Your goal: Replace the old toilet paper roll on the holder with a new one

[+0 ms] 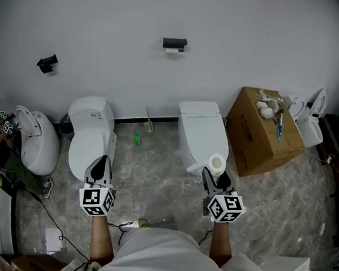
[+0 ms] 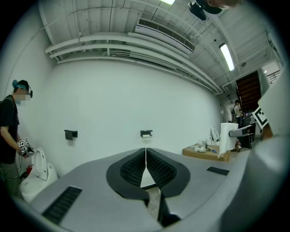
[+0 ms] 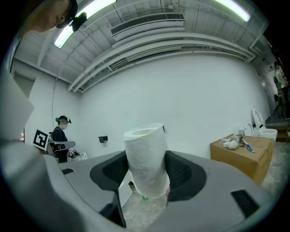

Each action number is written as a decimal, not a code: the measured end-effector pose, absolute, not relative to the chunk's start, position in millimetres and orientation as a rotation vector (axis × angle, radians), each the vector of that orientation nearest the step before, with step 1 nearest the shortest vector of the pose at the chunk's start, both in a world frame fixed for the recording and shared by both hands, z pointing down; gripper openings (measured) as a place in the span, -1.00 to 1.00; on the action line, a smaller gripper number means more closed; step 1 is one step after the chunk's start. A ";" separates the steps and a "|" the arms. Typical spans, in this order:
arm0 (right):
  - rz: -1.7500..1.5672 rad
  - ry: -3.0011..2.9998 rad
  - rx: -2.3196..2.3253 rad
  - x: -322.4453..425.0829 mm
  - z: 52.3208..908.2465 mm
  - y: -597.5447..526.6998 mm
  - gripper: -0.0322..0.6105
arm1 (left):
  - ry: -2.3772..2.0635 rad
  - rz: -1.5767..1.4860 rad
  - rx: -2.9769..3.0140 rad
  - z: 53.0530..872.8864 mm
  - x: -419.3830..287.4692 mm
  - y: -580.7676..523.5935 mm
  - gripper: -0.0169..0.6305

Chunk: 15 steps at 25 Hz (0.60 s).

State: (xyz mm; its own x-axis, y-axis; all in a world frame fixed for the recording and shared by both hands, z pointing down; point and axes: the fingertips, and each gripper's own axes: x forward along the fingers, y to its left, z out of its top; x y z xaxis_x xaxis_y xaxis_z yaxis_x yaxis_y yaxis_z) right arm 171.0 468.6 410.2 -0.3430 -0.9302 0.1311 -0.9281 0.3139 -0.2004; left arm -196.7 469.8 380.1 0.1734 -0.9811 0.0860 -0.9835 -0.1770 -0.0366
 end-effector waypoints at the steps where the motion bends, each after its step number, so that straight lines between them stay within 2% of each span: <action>1: -0.378 2.542 -1.796 169.7 410.5 470.2 -0.08 | -1.996 0.144 2.386 380.3 -196.4 470.6 -0.88; 10: -0.389 2.536 -1.787 158.0 409.3 484.0 -0.08 | -1.977 0.140 2.369 385.8 -207.4 481.8 -0.86; 13: -0.386 2.522 -1.790 157.6 407.0 488.9 -0.08 | -1.982 0.150 2.370 385.0 -210.4 486.2 -0.60; 15: -0.386 2.515 -1.788 155.6 406.4 490.4 -0.08 | -1.982 0.156 2.375 385.0 -212.3 487.6 -0.58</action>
State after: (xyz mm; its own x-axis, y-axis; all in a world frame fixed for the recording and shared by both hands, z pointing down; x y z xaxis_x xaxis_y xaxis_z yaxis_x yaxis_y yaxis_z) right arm 155.6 490.4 406.4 -0.3386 -0.9337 0.1168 -0.9258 0.3084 -0.2189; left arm -212.3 487.6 385.0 0.1763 -0.9787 0.1055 -0.9831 -0.1804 -0.0302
